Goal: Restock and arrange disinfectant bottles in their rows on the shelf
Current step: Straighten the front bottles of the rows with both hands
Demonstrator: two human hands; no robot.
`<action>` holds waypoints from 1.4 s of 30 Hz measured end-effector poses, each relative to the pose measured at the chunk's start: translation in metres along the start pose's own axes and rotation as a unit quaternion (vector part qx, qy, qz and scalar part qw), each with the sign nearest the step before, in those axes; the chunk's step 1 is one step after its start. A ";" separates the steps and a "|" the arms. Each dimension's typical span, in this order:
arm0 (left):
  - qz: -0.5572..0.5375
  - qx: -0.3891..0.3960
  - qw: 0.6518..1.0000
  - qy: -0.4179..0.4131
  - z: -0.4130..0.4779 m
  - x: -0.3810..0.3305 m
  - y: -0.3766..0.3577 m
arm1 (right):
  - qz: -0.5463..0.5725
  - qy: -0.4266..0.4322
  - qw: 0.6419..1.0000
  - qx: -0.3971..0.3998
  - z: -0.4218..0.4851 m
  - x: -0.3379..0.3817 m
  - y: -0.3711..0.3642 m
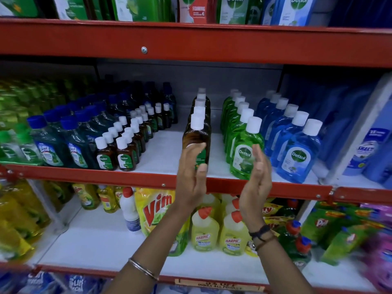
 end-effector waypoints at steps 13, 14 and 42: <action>-0.162 0.152 0.940 0.260 0.015 -0.013 -0.085 | 0.037 -0.241 0.964 0.110 0.033 -0.014 0.040; -0.165 0.143 0.941 0.259 0.014 -0.013 -0.084 | 0.043 -0.247 0.960 0.125 0.036 -0.014 0.041; -0.073 -0.051 0.992 0.088 -0.005 -0.055 -0.101 | 0.034 -0.090 0.992 0.081 0.048 0.005 0.077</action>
Point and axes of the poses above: each hand's wrist, its own z-axis towards the middle knuckle, its own y-axis out of the back of the hand, x = y × z, the point moved 3 cm from there along z, towards the middle knuckle, and after that the axes turned 8 degrees about z, right-handed, at the moved point
